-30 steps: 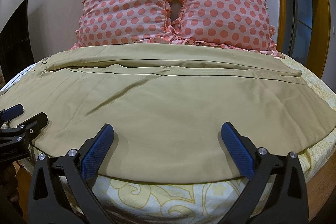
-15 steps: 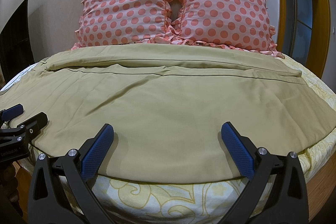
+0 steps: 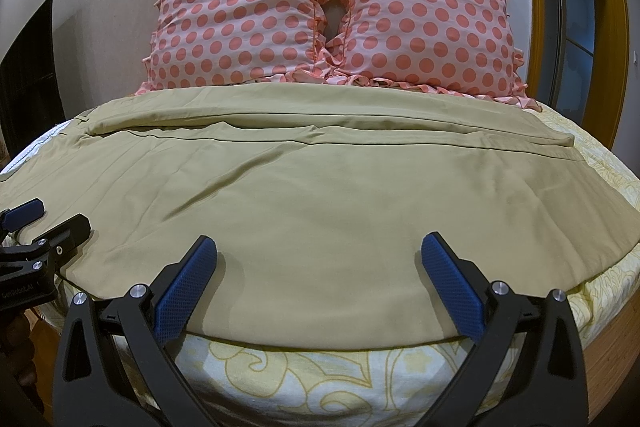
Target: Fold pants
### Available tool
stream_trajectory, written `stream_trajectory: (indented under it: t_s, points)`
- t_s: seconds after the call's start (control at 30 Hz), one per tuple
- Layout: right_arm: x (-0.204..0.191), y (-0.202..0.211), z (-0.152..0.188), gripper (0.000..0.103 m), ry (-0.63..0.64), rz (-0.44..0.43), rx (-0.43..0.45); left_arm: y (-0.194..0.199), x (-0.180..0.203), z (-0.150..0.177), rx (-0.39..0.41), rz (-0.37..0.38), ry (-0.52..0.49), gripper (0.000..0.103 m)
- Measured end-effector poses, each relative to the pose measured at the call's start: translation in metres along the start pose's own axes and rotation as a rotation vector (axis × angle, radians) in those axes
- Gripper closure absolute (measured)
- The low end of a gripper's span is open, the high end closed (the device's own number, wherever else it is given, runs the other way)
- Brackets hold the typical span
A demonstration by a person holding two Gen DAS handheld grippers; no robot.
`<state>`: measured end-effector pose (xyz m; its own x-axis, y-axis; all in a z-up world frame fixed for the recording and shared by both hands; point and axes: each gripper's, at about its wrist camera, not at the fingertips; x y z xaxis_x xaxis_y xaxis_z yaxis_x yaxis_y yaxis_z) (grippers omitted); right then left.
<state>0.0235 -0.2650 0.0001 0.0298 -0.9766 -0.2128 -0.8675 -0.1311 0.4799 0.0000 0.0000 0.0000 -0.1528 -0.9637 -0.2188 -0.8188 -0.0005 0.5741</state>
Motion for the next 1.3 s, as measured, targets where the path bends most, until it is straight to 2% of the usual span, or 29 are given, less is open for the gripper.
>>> stream_trajectory:
  t_s: [0.93,1.07,1.13,1.2,1.3]
  points:
    - [0.001,0.000,-0.001,0.001,0.007,-0.009,-0.008,0.000,0.000,0.000,-0.004,0.003,-0.005,0.002]
    - [0.009,-0.006,-0.026,0.001,0.003,-0.054,-0.112,-0.003,-0.006,-0.007,-0.027,0.027,-0.015,0.002]
    - [0.022,-0.006,-0.052,0.001,-0.037,-0.050,-0.100,-0.005,-0.011,-0.013,-0.040,0.030,-0.008,0.002]
    - [0.046,-0.014,-0.096,0.001,-0.093,-0.004,-0.066,-0.010,-0.020,-0.028,-0.039,0.022,0.017,0.002]
    - [0.080,-0.044,-0.149,0.001,-0.198,0.077,-0.074,-0.003,-0.041,-0.037,-0.020,0.015,0.061,0.002]
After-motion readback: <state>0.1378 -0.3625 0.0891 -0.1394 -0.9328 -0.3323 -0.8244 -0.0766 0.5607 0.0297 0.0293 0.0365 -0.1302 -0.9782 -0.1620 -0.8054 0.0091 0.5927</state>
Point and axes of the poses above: each gripper's, at about its wrist camera, not at the fingertips, and y roughly against the way its jaws point, x to its right, z to its underside, and after that the axes turned 14 degrees about -y, right-handed
